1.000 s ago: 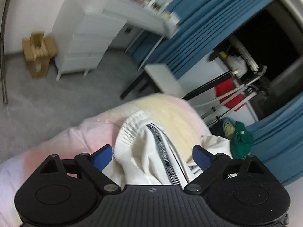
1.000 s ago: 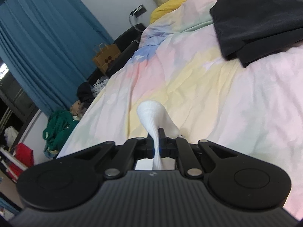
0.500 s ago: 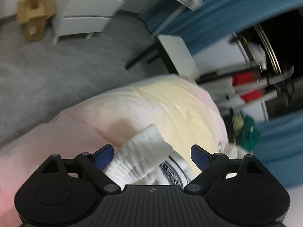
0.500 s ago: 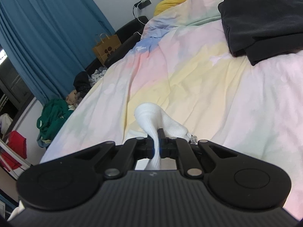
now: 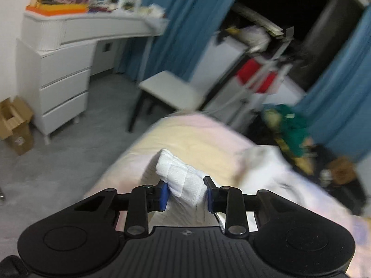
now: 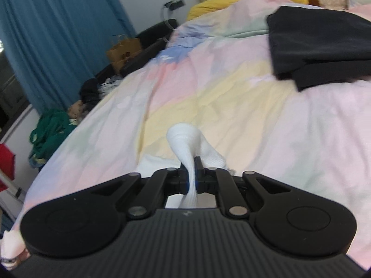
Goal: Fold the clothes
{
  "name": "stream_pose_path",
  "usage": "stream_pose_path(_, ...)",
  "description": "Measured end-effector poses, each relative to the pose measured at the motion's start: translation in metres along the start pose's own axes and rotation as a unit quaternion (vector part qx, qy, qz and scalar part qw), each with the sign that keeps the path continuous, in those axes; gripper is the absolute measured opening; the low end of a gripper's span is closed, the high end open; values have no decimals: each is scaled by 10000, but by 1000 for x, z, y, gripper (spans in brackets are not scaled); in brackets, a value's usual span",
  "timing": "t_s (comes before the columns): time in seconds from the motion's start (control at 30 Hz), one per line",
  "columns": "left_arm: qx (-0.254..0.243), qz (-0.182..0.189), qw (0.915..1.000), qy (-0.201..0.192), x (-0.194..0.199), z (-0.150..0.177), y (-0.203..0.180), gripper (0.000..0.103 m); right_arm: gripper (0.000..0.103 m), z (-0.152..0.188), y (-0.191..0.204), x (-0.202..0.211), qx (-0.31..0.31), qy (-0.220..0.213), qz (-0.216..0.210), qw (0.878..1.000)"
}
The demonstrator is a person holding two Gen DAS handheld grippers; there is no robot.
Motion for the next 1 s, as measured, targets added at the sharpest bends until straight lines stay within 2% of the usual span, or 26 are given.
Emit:
stream_pose_path(0.13,-160,710,9973,-111,83,35,-29,27,9,-4,-12,-1,-116,76,181,9997)
stream_pose_path(0.23,-112,989,9949,141,126,86,-46,27,11,-2,-21,-5,-211,167,403,9988)
stream_pose_path(0.3,-38,1088,9931,426,137,121,-50,29,17,0,-27,-7,-284,236,539,9979)
stream_pose_path(0.33,1,1131,9919,576,141,138,-52,32,32,0,-29,-8,-306,274,562,9976)
stream_pose_path(0.37,40,1174,9904,725,146,155,-54,34,52,1,-30,-8,-318,301,558,9975)
stream_pose_path(0.43,133,1276,9881,845,149,174,-54,43,71,1,-30,-5,-337,274,504,9978)
stream_pose_path(0.47,181,1327,9870,892,150,183,-53,46,70,0,-29,-2,-329,230,477,9981)
stream_pose_path(0.5,256,1404,9856,907,152,189,-51,55,70,-3,-28,2,-293,148,473,9983)
stream_pose_path(0.53,376,1519,9837,890,158,192,-47,69,70,-6,-27,8,-264,-3,480,9985)
stream_pose_path(0.6,729,1702,9808,612,173,196,-30,87,70,-17,-26,24,-214,-455,524,9974)
stream_pose_path(0.67,1135,1820,9763,301,184,198,-9,91,74,-24,-23,38,-161,-818,517,9952)
stream_pose_path(0.7,1372,1837,9733,146,184,197,3,94,77,-22,-18,41,-129,-785,395,9961)
stream_pose_path(0.73,1607,1852,9695,-9,184,196,16,97,84,-20,-13,43,-96,-752,273,9968)
stream_pose_path(0.8,2275,1754,9578,-49,162,195,46,98,83,-15,-3,48,-31,-685,28,9976)
stream_pose_path(0.93,3430,1650,9239,388,92,219,88,98,82,-2,17,56,106,-473,-462,9978)
stream_pose_path(1.0,3793,1678,9080,590,61,230,97,98,82,22,29,55,208,46,-712,9972)
Point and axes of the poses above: each gripper's, at about its wrist camera, not at the fingertips, and x roughly against the way its jaws point, y to its left, z to its underside, the point moved 9 cm from there along -x, roughly the way its jaws point, and after that the axes turned 14 degrees about -x, right-handed, at the moved point
